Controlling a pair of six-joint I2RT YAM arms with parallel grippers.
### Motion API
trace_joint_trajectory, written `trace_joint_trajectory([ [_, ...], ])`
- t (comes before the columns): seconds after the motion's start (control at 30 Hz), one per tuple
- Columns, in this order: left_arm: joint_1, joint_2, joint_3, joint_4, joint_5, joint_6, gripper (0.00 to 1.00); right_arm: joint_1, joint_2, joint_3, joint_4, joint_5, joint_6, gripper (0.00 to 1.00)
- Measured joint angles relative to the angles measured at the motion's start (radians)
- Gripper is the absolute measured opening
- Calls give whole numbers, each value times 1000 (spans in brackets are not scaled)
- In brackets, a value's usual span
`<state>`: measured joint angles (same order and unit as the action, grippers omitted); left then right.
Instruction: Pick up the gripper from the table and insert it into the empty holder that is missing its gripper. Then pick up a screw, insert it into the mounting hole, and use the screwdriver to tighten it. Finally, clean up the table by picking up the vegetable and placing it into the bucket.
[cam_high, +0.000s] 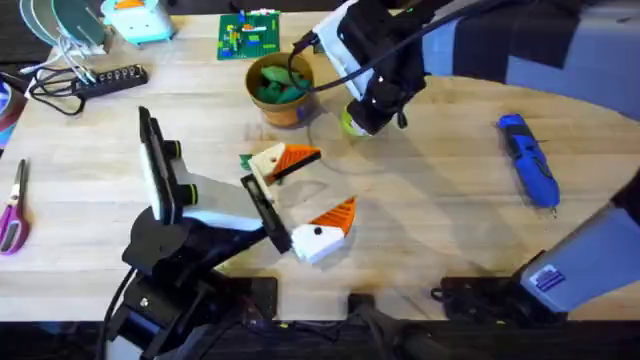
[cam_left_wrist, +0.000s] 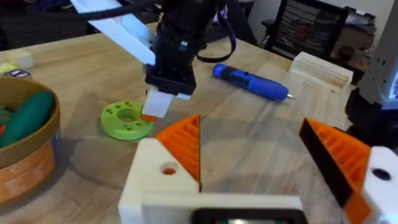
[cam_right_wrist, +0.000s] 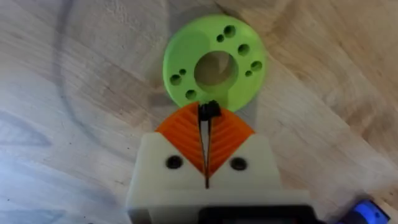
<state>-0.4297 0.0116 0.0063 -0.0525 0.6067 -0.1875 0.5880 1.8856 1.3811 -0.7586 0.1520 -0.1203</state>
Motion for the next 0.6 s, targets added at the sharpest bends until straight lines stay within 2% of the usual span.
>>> trace_joint_trajectory([
  [0.33, 0, 0, 0, 0, 0, 0, 992, 0, -212, 36, -17, -16, 0, 7],
  [0.6, 0, 0, 0, 0, 0, 0, 993, 0, -297, 44, -94, -231, 0, 7],
])
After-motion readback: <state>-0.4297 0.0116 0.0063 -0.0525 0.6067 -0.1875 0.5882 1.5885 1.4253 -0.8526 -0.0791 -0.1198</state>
